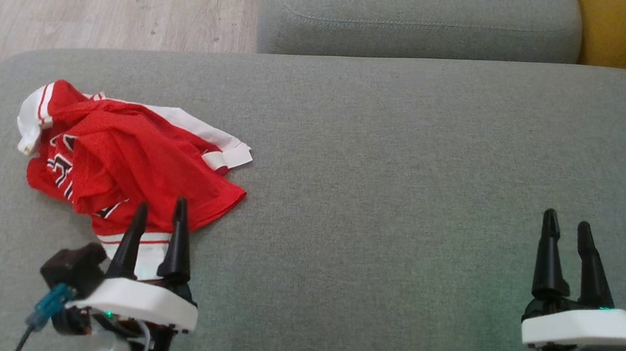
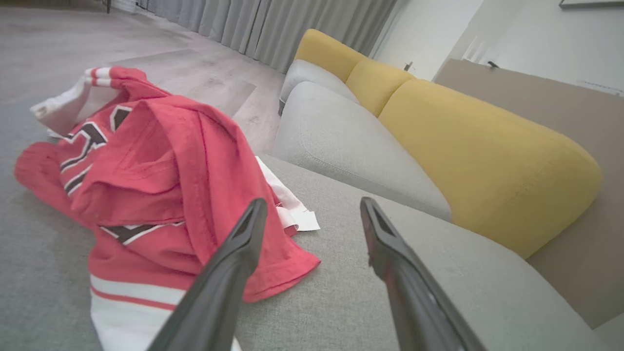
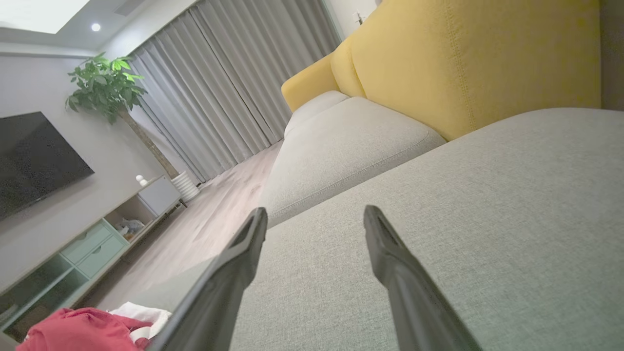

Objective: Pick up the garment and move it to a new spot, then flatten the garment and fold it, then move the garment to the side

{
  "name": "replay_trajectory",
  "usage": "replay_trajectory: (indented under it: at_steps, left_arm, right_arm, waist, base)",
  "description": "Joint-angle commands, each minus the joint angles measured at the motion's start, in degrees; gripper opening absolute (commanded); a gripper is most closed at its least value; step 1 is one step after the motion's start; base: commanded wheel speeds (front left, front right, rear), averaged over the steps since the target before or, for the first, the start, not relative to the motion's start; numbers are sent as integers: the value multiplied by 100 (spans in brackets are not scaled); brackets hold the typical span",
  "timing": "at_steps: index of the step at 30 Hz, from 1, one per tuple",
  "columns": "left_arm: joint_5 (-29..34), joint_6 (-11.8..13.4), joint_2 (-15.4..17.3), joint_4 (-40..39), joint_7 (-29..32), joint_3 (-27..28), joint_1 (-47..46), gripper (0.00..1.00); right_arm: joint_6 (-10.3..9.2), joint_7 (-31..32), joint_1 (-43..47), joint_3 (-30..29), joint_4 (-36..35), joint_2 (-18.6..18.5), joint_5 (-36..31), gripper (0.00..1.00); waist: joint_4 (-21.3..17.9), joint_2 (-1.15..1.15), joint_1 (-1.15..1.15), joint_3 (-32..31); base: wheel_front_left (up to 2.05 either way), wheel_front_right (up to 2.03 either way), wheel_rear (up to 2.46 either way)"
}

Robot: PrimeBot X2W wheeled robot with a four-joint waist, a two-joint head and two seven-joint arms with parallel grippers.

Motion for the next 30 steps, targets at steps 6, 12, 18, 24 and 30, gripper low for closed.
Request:
replay_trajectory:
  at_steps: [6,12,18,24,30]
  left_arm:
    - [576,241,252,-156,-164,-274,-445,100]
    - [1077,445,432,-54,-265,-655,-611,100]
    - [1542,618,583,86,-365,-1040,-762,100]
    - [1971,758,692,261,-466,-1393,-910,100]
    - [2312,892,774,402,-550,-1643,-1020,100]
  right_arm:
    - [-3,-166,-185,171,-290,-49,-651,100]
    - [-3,-268,-187,220,-397,-51,-1143,100]
    - [-3,-369,-172,252,-485,-54,-1674,100]
    - [-3,-470,-163,300,-556,-56,-2214,100]
    - [-3,-555,-150,342,-616,-58,-2659,100]
  waist:
    - [-27,0,0,19]
    - [-34,0,0,30]
    - [-28,0,0,21]
    - [-21,0,0,14]
    - [-5,0,0,13]
  base:
    - [0,0,0]
    - [0,0,0]
    - [0,0,0]
    - [0,0,0]
    - [0,0,0]
